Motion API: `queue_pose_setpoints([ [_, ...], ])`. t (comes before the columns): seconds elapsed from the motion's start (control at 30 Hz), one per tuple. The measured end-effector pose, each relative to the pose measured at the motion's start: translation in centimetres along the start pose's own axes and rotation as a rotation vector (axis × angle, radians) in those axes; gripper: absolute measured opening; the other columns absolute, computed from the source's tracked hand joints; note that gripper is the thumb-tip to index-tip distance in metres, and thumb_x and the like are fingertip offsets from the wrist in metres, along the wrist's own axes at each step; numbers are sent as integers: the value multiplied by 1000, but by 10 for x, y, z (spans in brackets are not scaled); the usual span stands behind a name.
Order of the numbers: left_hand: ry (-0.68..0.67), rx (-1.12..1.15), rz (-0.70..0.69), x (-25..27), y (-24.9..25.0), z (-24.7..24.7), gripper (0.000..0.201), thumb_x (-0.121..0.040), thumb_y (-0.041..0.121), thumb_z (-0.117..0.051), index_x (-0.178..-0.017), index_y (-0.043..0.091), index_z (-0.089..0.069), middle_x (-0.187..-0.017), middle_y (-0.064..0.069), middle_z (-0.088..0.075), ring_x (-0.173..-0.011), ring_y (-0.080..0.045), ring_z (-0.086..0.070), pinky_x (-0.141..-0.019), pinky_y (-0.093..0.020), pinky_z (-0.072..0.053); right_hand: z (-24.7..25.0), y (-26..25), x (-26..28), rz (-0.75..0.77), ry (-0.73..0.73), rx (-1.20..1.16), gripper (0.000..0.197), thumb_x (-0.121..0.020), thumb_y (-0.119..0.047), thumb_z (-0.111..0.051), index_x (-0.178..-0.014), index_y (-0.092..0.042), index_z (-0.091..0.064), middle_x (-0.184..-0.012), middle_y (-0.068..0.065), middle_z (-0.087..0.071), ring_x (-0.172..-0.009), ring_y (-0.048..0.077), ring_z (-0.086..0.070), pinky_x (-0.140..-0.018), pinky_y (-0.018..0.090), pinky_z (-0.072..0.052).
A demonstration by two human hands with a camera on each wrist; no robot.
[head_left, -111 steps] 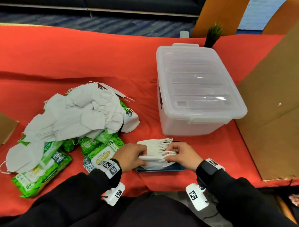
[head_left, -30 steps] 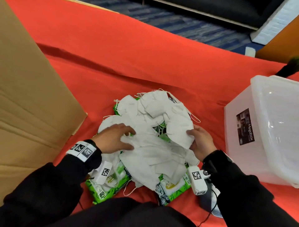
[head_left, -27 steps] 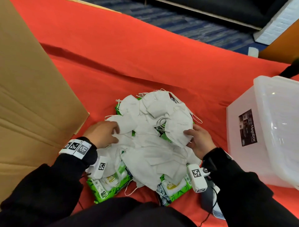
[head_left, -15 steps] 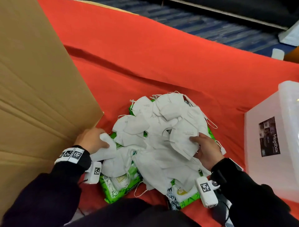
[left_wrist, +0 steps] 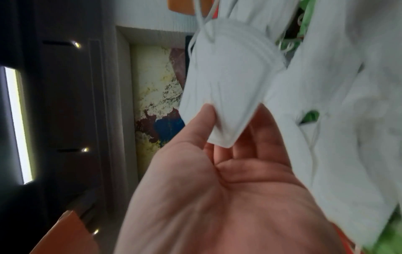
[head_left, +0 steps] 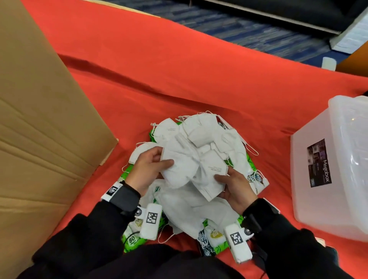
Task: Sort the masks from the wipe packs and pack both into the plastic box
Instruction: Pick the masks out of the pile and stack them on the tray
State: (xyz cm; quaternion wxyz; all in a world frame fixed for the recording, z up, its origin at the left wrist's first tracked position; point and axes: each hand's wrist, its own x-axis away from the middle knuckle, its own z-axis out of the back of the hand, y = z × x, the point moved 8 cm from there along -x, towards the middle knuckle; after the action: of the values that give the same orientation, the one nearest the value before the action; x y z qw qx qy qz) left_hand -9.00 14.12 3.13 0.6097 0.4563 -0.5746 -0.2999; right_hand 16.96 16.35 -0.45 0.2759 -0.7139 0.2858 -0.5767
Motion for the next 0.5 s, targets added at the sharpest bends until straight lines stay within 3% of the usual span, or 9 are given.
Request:
queue_pose_setpoints([
  [0.1, -15, 28, 16, 6, -3, -24, 39, -84, -12, -69, -118, 5, -60, -108, -12, -76, -98, -29, -74, -79, -47, -62, 0, -6, 9, 43, 14, -52, 32, -94, 3, -60, -122, -13, -67, -115, 8, -76, -100, 25, -74, -81, 43, -63],
  [0.17, 12, 30, 6, 8, -4, -28, 41, -83, -14, -68, -118, 6, -61, -109, -13, -76, -102, -33, -72, -84, -52, -60, 1, -10, 14, 60, 19, -107, 28, -95, -1, -61, -121, -10, -67, -115, 10, -76, -100, 26, -74, -87, 45, -60],
  [0.3, 97, 182, -25, 12, 5, -23, 29, -91, -2, -65, -118, 9, -67, -110, -9, -76, -102, -28, -73, -82, -40, -60, 17, -9, 16, 74, 136, -157, 28, -97, -26, -65, -123, -15, -69, -116, 4, -76, -109, 23, -72, -103, 46, -51],
  [0.37, 117, 253, -52, 15, 11, -20, 26, -95, 1, -63, -119, 11, -66, -111, -7, -77, -100, -23, -74, -80, -34, -60, 23, -5, 16, 70, 170, -189, 30, -97, -26, -65, -127, -18, -67, -118, 3, -75, -114, 24, -69, -108, 50, -47],
  [0.43, 141, 327, -85, 19, 15, -17, 28, -94, -3, -63, -117, 12, -63, -108, -7, -77, -95, -21, -74, -74, -31, -61, 19, 2, 17, 44, 141, -241, 32, -99, -14, -61, -131, -16, -63, -121, 7, -74, -117, 29, -68, -104, 53, -51],
  [0.5, 158, 430, -86, 23, 14, -18, 37, -90, -7, -66, -122, 12, -59, -113, -9, -76, -97, -22, -74, -73, -34, -61, 12, 7, 21, 32, 123, -303, 37, -96, 0, -58, -131, -13, -61, -122, 11, -73, -116, 36, -68, -90, 51, -59],
])
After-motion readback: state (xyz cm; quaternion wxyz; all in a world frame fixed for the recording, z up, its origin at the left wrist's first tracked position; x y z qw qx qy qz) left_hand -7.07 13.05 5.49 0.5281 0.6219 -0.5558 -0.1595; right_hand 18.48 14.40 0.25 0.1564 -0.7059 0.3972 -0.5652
